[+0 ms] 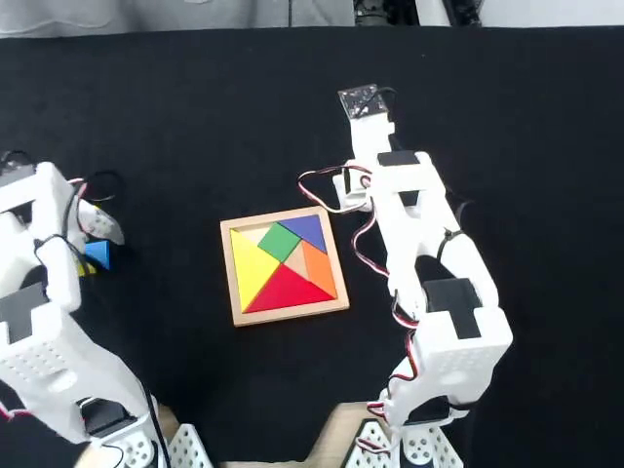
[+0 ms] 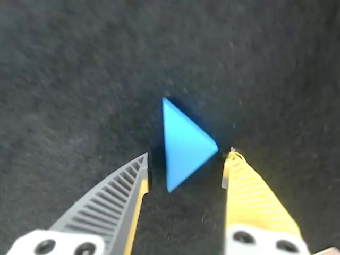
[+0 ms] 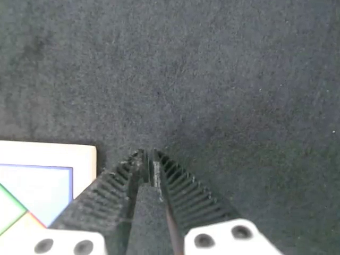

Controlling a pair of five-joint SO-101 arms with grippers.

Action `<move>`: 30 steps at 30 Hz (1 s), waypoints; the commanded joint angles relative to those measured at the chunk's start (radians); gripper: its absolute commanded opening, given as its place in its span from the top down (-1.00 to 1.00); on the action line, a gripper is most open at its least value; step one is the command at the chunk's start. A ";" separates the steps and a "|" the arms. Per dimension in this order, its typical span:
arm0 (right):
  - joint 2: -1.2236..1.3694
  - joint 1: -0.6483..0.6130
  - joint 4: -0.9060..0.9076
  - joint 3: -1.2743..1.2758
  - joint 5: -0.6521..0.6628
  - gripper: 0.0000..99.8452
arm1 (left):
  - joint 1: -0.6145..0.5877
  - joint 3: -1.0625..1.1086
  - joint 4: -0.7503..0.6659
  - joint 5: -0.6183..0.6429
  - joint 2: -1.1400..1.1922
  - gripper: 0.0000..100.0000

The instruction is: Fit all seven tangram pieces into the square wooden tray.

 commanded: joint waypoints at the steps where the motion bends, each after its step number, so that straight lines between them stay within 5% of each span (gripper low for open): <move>1: -0.059 0.012 -0.015 -0.007 -0.002 0.98 | -0.021 -0.070 0.014 0.011 -0.006 0.54; 30: -0.059 0.011 -0.017 -0.005 -0.002 0.98 | 0.002 0.025 -0.115 0.014 0.006 0.54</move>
